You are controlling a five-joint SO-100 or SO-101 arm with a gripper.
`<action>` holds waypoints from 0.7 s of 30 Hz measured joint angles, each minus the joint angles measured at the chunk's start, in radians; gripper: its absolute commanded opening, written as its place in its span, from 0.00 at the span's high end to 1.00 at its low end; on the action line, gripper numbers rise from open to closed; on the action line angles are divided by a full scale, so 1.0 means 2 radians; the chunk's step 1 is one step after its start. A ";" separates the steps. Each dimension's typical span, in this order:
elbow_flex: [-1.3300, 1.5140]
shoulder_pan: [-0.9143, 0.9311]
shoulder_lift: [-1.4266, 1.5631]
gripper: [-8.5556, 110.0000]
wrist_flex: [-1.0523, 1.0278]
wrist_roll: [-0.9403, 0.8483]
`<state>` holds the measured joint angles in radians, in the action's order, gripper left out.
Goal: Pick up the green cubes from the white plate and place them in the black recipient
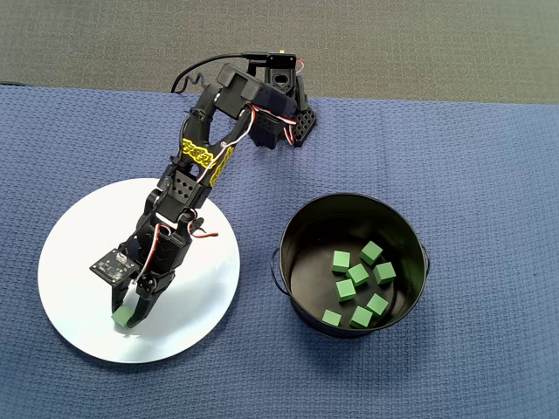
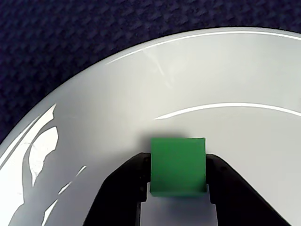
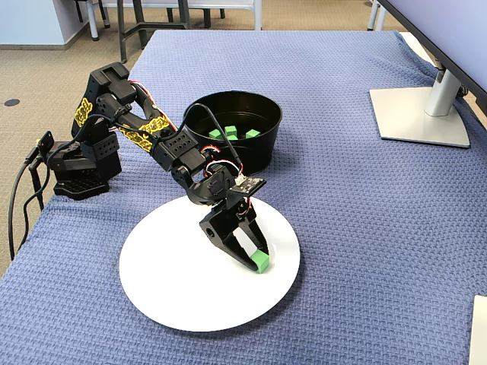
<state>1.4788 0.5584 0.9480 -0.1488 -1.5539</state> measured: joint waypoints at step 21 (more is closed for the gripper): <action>0.000 -0.030 0.376 0.93 -0.434 0.362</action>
<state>1.4788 0.4985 1.6997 -1.0170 -0.8299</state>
